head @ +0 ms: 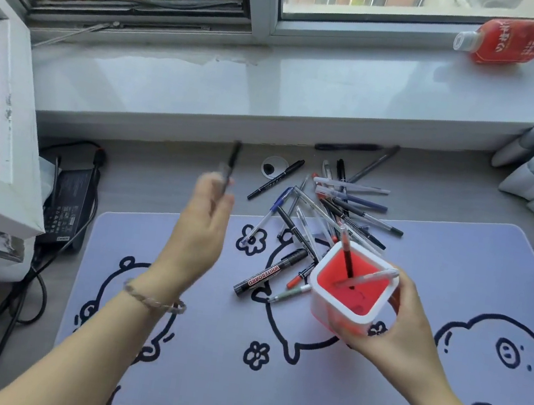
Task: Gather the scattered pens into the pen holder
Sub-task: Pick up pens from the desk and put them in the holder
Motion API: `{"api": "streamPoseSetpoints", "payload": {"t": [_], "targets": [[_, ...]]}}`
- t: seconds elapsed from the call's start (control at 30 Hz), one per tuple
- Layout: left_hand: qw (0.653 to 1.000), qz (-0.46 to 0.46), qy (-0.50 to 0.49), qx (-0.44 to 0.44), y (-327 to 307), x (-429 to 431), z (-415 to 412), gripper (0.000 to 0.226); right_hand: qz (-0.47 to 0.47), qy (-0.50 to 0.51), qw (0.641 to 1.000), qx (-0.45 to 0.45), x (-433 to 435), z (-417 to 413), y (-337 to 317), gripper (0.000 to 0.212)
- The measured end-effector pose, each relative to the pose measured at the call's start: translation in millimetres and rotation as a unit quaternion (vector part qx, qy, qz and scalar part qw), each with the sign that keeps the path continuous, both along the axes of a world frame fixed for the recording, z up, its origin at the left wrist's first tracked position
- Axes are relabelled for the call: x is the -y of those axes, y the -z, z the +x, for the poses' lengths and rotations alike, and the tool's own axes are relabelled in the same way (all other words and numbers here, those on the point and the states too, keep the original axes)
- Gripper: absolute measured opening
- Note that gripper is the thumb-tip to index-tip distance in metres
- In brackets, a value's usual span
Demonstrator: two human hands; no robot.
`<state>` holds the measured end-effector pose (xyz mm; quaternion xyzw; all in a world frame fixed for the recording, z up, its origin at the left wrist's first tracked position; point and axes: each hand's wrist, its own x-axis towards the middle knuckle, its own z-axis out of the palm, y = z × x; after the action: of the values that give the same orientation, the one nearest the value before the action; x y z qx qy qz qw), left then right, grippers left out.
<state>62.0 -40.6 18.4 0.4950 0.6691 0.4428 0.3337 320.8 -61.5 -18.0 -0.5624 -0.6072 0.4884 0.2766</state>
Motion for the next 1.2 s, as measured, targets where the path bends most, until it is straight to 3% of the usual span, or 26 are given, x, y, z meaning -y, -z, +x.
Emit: {"api": "streamPoseSetpoints", "payload": {"t": [0.07, 0.13, 0.3, 0.37, 0.47, 0.6, 0.83, 0.9, 0.97, 1.03, 1.1, 1.2], "targets": [[0.954, 0.099, -0.052, 0.28, -36.2, 1.0, 15.7, 0.025, -0.001, -0.031, 0.999, -0.013, 3.2, -9.5, -5.1, 0.087], [0.912, 0.13, -0.043, 0.388, -49.6, 9.0, 44.4, 0.02, -0.007, -0.062, 0.998, -0.017, 6.4, -20.7, -8.4, 0.084], [0.965, 0.041, 0.071, 0.248, -23.4, 30.7, 106.9, 0.021, 0.003, -0.046, 0.999, -0.019, 10.2, -29.7, -12.8, 0.079], [0.983, 0.09, 0.108, 0.12, -6.2, 35.4, 113.7, 0.011, 0.013, -0.029, 0.999, -0.011, 11.7, -21.7, -13.5, 0.081], [0.976, 0.149, 0.146, -0.061, 11.4, 34.3, 112.4, 0.002, 0.013, 0.005, 1.0, -0.017, 12.4, -5.7, -12.4, 0.086], [0.985, 0.067, 0.148, 0.065, 12.6, 26.5, 113.2, 0.013, 0.015, 0.02, 0.999, -0.022, 11.0, 5.2, -11.4, 0.088], [0.971, 0.01, 0.093, 0.219, -1.3, -4.1, 90.2, 0.019, -0.004, 0.028, 0.999, -0.038, 5.4, 7.1, -9.7, 0.079], [0.974, -0.01, 0.102, 0.202, -4.4, -12.9, 76.0, 0.02, -0.002, 0.028, 0.999, -0.033, 1.6, 6.6, -11.4, 0.08], [0.981, -0.04, 0.149, 0.121, -2.4, -15.8, 69.5, 0.026, 0.005, 0.018, 1.0, -0.021, -3.4, 3.5, -12.6, 0.081], [0.971, -0.075, 0.221, 0.043, 0.7, -11.8, 70.3, 0.034, 0.017, 0.0, 1.0, -0.001, -8.4, -1.1, -12.8, 0.081], [0.955, -0.097, 0.277, 0.036, 0.6, -6.3, 73.7, 0.041, 0.025, -0.009, 1.0, 0.008, -11.3, -3.7, -10.9, 0.083], [0.975, -0.105, 0.175, 0.088, 9.3, 4.2, 67.4, 0.04, 0.013, 0.008, 1.0, 0.003, -10.7, -0.2, -9.2, 0.089]]}}
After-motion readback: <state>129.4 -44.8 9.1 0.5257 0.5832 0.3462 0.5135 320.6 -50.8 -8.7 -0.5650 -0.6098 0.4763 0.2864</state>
